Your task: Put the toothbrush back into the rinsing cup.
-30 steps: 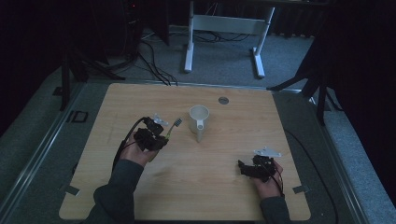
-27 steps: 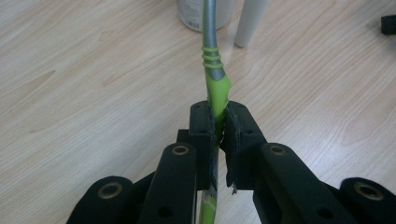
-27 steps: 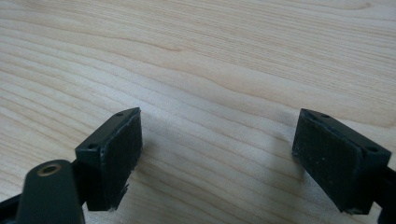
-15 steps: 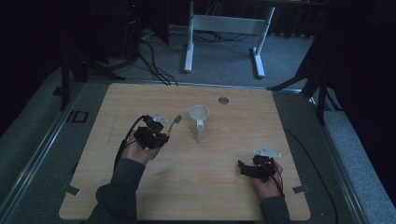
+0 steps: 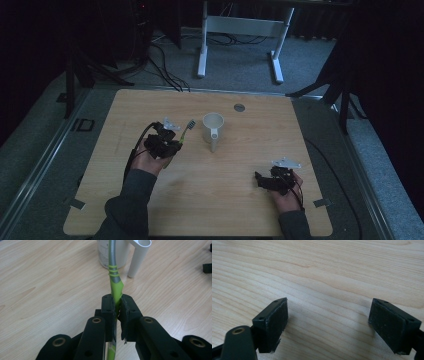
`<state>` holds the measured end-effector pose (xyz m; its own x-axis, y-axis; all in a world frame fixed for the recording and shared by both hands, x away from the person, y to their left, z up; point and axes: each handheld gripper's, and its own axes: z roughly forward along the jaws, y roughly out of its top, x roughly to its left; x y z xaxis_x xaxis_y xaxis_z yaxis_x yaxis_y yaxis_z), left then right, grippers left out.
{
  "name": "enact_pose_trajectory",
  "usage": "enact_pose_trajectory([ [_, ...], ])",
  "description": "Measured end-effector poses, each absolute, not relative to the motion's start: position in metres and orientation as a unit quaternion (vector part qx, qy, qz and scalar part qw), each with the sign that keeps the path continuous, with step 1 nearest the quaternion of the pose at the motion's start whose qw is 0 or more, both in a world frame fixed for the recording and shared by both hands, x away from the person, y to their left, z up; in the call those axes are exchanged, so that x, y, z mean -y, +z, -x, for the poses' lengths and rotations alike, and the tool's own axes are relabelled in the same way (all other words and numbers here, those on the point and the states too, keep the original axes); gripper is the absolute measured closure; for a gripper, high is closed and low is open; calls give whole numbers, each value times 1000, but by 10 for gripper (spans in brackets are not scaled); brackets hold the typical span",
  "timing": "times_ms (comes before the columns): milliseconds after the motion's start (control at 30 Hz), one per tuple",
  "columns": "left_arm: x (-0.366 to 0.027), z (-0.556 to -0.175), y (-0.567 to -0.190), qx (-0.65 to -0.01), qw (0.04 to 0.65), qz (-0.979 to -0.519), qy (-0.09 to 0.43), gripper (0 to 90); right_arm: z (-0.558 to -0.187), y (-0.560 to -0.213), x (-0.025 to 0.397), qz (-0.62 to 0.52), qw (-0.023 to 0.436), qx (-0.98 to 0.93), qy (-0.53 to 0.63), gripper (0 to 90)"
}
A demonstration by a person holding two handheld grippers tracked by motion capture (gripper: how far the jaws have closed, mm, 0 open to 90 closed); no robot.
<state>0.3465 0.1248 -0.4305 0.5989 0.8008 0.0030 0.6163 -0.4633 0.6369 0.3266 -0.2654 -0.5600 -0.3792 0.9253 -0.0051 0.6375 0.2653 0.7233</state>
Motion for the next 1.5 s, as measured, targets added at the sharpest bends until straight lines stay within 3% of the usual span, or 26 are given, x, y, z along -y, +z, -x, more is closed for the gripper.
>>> enact_pose_trajectory([
  [1500,-121,-354,-433,-420,374,-807,179,823,-327,-560,265,-510,221,-765,325,157],
])
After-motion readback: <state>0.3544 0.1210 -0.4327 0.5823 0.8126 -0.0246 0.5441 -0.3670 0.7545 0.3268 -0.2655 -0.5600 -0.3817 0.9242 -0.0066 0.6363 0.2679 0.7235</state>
